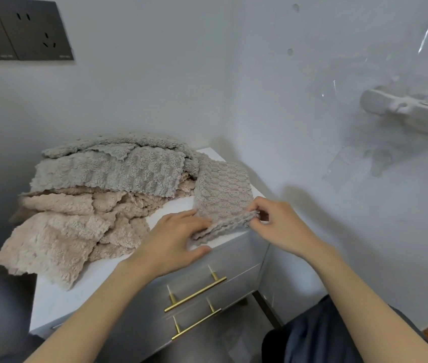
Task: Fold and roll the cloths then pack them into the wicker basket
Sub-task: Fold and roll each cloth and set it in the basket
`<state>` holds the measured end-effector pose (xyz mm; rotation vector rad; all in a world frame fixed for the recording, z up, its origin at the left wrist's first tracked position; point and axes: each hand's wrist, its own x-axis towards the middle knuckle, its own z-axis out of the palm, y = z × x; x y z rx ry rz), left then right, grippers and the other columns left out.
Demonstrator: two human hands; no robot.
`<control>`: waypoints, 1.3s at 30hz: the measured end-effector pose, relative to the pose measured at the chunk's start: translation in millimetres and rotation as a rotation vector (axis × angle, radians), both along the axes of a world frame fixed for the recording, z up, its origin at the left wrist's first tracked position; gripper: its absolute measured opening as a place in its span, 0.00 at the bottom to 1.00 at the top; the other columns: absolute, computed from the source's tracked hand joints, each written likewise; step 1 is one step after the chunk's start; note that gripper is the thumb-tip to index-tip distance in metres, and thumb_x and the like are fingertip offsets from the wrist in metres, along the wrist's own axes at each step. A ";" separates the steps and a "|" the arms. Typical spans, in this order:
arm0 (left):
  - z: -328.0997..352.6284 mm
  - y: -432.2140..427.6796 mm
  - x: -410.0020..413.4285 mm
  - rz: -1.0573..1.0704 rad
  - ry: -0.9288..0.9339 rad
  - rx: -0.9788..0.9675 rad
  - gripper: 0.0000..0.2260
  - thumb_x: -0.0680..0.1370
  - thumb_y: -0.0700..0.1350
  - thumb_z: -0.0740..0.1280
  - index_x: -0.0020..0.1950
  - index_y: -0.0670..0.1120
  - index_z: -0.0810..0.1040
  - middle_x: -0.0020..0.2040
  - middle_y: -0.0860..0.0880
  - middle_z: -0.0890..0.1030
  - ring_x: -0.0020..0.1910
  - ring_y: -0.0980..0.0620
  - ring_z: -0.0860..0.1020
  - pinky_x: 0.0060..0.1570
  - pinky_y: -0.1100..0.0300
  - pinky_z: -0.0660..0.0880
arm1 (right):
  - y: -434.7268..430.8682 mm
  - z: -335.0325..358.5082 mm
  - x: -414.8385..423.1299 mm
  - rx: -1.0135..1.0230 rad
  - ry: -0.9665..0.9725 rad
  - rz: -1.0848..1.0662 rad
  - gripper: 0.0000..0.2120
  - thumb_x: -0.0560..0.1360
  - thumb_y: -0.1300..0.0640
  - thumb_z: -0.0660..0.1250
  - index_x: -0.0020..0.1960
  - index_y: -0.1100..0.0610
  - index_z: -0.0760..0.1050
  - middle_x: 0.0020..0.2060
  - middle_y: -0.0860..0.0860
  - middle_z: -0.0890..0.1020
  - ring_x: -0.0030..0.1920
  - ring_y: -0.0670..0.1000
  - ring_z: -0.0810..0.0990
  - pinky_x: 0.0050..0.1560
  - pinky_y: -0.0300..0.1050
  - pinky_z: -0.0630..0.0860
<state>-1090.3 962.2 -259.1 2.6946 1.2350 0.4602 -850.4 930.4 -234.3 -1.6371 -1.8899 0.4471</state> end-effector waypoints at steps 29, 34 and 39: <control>0.8 25.9 18.1 0.476 -0.331 -0.198 0.28 0.72 0.61 0.69 0.19 0.48 0.67 0.13 0.56 0.64 0.36 0.39 0.77 0.58 0.47 0.73 | -1.6 -12.2 -46.3 0.422 -0.396 0.065 0.17 0.63 0.69 0.74 0.50 0.59 0.83 0.49 0.51 0.85 0.51 0.51 0.83 0.60 0.55 0.75; 2.5 25.7 19.0 0.471 -0.324 -0.202 0.27 0.73 0.59 0.68 0.21 0.45 0.65 0.17 0.53 0.62 0.24 0.51 0.68 0.60 0.46 0.70 | -5.2 -27.9 -60.5 0.096 -0.533 0.178 0.25 0.79 0.64 0.58 0.75 0.60 0.60 0.74 0.54 0.64 0.75 0.53 0.61 0.75 0.45 0.53; 5.2 24.5 20.7 0.521 -0.311 -0.241 0.28 0.73 0.55 0.69 0.17 0.48 0.63 0.16 0.55 0.61 0.42 0.35 0.78 0.61 0.45 0.71 | -4.3 -29.1 -36.3 0.029 -0.604 0.072 0.26 0.81 0.61 0.51 0.78 0.54 0.51 0.77 0.49 0.56 0.77 0.47 0.52 0.74 0.40 0.45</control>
